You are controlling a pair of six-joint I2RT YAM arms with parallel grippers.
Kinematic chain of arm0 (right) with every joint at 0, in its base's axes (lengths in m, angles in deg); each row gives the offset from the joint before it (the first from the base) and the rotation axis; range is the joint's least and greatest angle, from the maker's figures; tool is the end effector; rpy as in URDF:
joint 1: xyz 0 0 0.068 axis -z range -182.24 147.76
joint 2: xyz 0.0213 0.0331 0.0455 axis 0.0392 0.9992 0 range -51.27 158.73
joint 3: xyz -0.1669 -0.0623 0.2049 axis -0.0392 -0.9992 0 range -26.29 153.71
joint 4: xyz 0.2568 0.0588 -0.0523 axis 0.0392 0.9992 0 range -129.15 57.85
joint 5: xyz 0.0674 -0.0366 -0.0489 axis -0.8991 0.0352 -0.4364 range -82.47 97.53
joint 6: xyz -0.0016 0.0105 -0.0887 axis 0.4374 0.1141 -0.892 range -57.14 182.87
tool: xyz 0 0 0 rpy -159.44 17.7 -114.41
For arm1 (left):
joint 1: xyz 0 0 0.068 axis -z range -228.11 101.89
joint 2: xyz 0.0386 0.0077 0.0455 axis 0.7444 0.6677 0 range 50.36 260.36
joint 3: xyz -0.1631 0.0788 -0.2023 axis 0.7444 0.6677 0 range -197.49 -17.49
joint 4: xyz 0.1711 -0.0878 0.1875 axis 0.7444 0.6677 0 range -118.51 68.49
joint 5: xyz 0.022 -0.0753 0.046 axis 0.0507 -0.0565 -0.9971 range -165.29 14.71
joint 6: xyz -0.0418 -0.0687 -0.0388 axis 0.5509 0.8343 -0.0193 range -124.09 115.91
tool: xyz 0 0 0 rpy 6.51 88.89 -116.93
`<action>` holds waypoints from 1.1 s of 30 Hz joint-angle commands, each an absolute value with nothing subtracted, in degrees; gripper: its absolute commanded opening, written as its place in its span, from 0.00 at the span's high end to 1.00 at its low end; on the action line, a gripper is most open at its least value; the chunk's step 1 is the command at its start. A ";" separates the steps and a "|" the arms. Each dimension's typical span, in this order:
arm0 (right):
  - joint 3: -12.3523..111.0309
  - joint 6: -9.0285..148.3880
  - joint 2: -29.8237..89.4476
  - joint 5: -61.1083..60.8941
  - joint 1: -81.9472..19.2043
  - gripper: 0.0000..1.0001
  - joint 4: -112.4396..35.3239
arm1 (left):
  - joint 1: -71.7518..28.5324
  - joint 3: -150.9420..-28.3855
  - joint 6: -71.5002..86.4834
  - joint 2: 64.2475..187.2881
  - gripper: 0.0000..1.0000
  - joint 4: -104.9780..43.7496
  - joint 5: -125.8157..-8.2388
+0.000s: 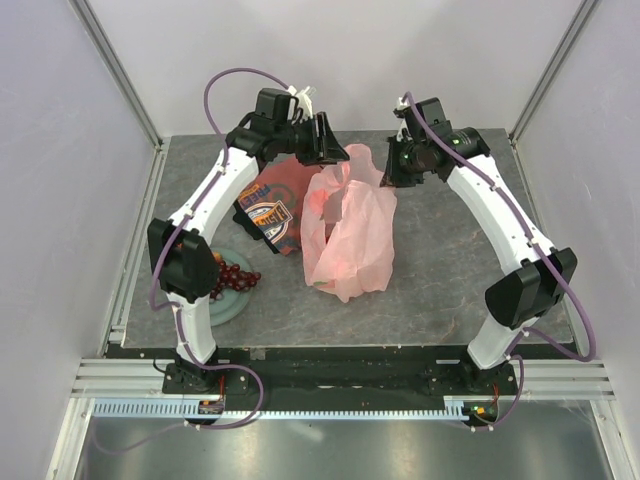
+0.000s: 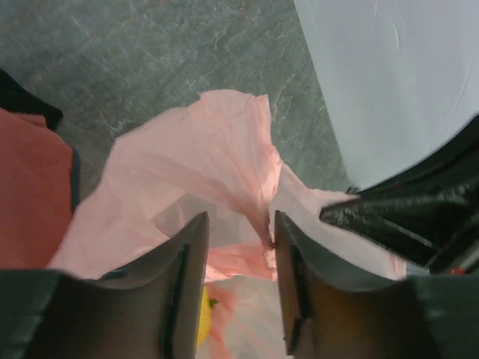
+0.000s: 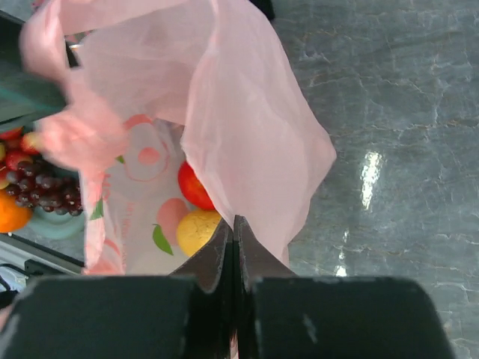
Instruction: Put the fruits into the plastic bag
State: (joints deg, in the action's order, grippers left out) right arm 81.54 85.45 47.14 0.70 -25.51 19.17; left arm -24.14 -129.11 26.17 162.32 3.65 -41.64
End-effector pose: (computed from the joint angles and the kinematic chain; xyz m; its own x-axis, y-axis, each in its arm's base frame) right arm 0.3623 0.1661 0.3585 -0.8174 0.0636 -0.5726 -0.1626 0.9280 0.3352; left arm 0.4294 -0.2393 0.3403 -0.8097 -0.0990 -0.5784 0.4136 0.6030 -0.6822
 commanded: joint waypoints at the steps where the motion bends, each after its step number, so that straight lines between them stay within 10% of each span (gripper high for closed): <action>1: 78.48 86.77 46.11 -1.25 -23.17 1.00 17.63 | -24.47 -132.37 20.88 157.42 0.39 -0.64 -41.00; 14: 75.57 86.95 46.64 -5.21 -18.68 1.00 15.08 | -29.74 -115.42 17.62 128.95 0.02 2.33 -67.71; 23: 73.73 87.12 46.20 -6.26 -18.77 1.00 13.93 | -36.05 -100.48 30.34 115.50 0.01 33.35 -90.22; 33: 72.67 87.74 45.59 -8.90 -18.77 1.00 12.44 | -57.33 -81.94 34.41 99.76 0.01 38.11 -86.97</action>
State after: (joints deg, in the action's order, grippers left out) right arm 72.73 87.05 47.10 -6.84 -18.89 14.45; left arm -53.39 -84.45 30.19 106.17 34.65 -84.30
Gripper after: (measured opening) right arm 0.007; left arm 0.992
